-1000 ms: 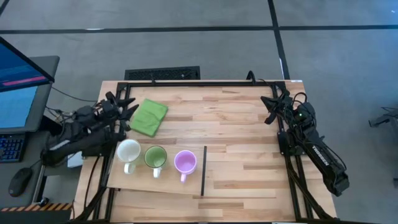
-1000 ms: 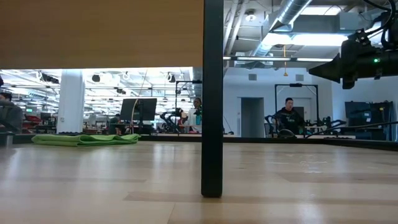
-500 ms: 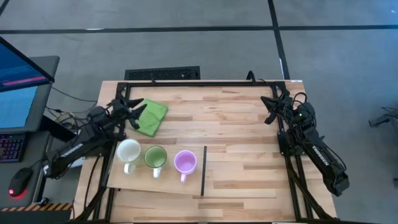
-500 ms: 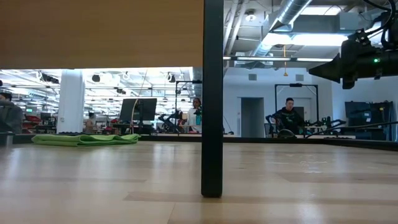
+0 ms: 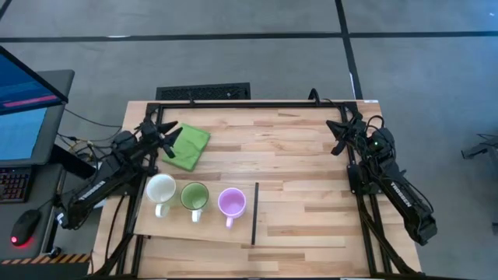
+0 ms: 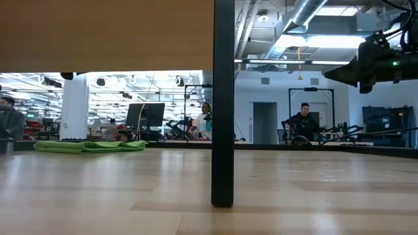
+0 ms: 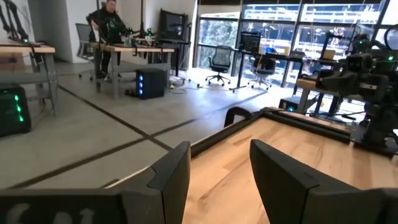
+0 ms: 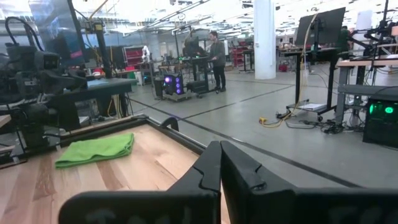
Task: Stack small to large cups/mugs on shelf
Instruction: Return to Home Position
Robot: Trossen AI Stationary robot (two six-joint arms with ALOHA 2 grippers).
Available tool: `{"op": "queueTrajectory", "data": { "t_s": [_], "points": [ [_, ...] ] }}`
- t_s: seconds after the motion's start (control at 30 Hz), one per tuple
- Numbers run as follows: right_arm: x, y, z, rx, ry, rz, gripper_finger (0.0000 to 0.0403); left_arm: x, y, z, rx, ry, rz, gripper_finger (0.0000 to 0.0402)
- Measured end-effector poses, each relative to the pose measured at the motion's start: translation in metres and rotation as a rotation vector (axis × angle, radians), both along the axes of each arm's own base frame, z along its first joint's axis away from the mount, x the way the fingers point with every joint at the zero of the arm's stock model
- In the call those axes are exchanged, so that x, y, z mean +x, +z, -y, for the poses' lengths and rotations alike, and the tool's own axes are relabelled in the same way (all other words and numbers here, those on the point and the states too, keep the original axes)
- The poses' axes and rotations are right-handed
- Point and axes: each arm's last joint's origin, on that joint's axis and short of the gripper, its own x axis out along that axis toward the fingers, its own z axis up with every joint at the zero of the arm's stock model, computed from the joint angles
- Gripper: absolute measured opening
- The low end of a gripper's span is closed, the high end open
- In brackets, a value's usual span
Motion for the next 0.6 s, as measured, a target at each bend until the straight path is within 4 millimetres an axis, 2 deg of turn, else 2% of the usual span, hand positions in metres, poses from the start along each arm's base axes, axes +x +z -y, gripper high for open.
{"op": "queueTrajectory", "data": {
  "t_s": [0.17,0.33,0.6],
  "points": [
    [0.000,0.000,0.000,0.000,0.000,0.000,0.0031,0.000,-0.003,-0.002,0.006,0.036,0.008,0.0158],
    [0.000,0.000,0.000,0.000,0.000,0.000,0.0029,0.007,-0.024,-0.005,0.009,-0.022,0.086,0.0158],
    [0.000,0.000,0.000,0.000,0.000,0.000,0.0031,0.005,-0.024,-0.007,0.047,0.007,0.055,0.0158]
  ]
}}
